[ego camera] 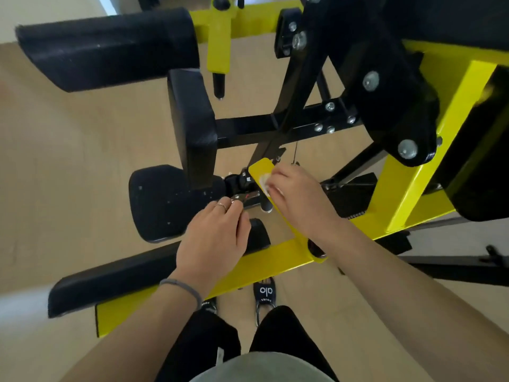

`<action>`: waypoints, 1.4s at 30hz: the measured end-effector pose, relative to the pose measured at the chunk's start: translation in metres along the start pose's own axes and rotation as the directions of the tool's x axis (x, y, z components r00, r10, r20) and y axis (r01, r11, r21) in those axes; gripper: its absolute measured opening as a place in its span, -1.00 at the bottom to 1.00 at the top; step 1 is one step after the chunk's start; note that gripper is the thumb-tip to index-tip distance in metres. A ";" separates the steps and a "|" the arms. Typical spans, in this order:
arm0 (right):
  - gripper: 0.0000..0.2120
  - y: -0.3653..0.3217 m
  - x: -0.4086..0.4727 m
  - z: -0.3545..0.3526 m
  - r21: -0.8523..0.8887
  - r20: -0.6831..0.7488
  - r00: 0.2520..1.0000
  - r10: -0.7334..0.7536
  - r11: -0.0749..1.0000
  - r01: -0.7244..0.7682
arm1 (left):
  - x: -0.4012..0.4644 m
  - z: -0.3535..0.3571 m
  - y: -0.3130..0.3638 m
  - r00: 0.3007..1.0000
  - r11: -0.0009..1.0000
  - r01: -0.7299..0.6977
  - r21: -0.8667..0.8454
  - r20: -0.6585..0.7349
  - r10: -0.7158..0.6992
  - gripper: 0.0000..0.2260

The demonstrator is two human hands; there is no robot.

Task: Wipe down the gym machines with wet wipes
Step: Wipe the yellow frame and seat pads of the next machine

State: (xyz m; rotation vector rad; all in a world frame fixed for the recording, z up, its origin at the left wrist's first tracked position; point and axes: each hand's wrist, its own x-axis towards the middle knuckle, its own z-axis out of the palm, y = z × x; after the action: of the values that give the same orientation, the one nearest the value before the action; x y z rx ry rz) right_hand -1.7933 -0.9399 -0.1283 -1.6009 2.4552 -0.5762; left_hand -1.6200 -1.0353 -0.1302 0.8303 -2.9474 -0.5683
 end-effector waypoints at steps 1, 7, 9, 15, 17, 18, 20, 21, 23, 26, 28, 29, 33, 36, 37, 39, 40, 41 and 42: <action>-0.88 -0.001 0.014 0.002 -0.011 -0.006 1.000 -0.020 1.000 0.020 | 0.000 0.000 0.000 1.000 1.000 0.012 -0.001 -0.003 -0.012 -0.75; -0.94 0.008 -0.029 -0.012 0.087 0.046 0.999 0.026 0.996 -0.030 | -0.001 0.003 0.002 0.998 1.000 0.024 -0.015 -0.052 -0.025 -0.76; -0.96 0.013 -0.054 -0.023 0.091 0.077 0.997 0.023 0.995 -0.030 | 0.000 0.004 0.003 0.998 1.000 0.015 -0.016 -0.060 -0.016 -0.76; -0.92 0.004 0.020 0.004 -0.016 -0.034 0.991 -0.131 0.991 0.130 | -0.001 0.006 0.003 0.996 1.000 0.024 -0.015 -0.090 -0.025 -0.78; -0.94 0.000 0.050 0.012 -0.077 -0.044 0.979 -0.197 0.978 0.193 | -0.002 0.006 0.003 0.995 0.999 0.027 -0.021 -0.094 -0.029 -0.79; -0.93 -0.001 0.060 0.014 -0.100 -0.027 0.978 -0.208 0.974 0.205 | -0.002 0.007 0.002 0.995 0.999 0.030 -0.024 -0.094 -0.032 -0.80; -0.87 0.003 0.070 0.011 -0.079 0.025 0.988 -0.150 0.985 0.151 | -0.002 0.007 0.002 0.995 0.999 0.030 -0.030 -0.098 -0.033 -0.79; -0.85 0.007 0.067 0.009 -0.044 0.020 0.994 -0.112 0.993 0.113 | -0.002 0.006 0.002 0.995 0.999 0.030 -0.034 -0.099 -0.033 -0.78; -0.84 0.017 0.050 0.000 0.028 -0.014 1.000 -0.025 0.999 0.026 | -0.002 0.006 0.002 0.994 0.999 0.024 -0.047 -0.101 -0.028 -0.76; -0.87 0.029 0.003 -0.013 0.097 0.019 0.993 0.114 0.989 -0.115 | -0.002 0.007 0.002 0.994 0.999 0.017 -0.045 -0.110 -0.022 -0.75; -0.92 0.030 -0.030 -0.021 0.125 0.042 0.983 0.178 0.975 -0.182 | -0.002 0.008 0.002 0.993 0.999 0.023 -0.032 -0.111 -0.027 -0.74; -0.93 0.029 -0.039 -0.024 0.135 0.048 0.980 0.194 0.971 -0.199 | -0.002 0.008 0.002 0.993 0.999 0.029 -0.026 -0.110 -0.032 -0.74; -0.85 0.022 -0.018 -0.017 0.070 0.051 0.989 0.140 0.987 -0.144 | -0.002 0.008 0.003 0.994 0.999 0.033 -0.023 -0.105 -0.036 -0.75; -0.80 0.011 0.014 -0.007 -0.018 0.042 0.999 0.031 0.999 -0.030 | -0.003 0.008 0.004 0.993 0.999 0.039 -0.026 -0.106 -0.041 -0.76; -0.83 0.010 0.019 -0.007 -0.019 0.042 0.999 0.016 1.000 -0.015 | -0.003 0.009 0.004 0.993 0.999 0.039 -0.025 -0.106 -0.041 -0.75; -0.88 0.011 0.012 -0.011 -0.006 0.052 0.999 -0.003 1.000 0.003 | -0.003 0.009 0.004 0.993 0.999 0.037 -0.022 -0.107 -0.039 -0.72; -0.88 0.013 0.000 -0.015 0.002 0.067 0.998 -0.009 1.000 0.009 | -0.003 0.009 0.004 0.994 0.999 0.036 -0.019 -0.107 -0.038 -0.70; -0.88 0.014 -0.015 -0.020 0.014 0.086 0.996 -0.009 1.000 0.008 | -0.003 0.009 0.004 0.994 0.999 0.037 -0.016 -0.106 -0.039 -0.69; -0.86 0.015 -0.031 -0.025 0.027 0.108 0.994 0.000 1.000 -0.003 | -0.002 0.009 0.003 0.994 0.999 0.039 -0.013 -0.106 -0.040 -0.68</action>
State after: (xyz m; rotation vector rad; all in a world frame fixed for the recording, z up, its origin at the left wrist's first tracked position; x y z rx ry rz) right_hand -1.8009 -0.9006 -0.1140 -1.5769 2.3608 -0.5062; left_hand -1.6207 -1.0285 -0.1368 0.8906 -2.8354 -0.5251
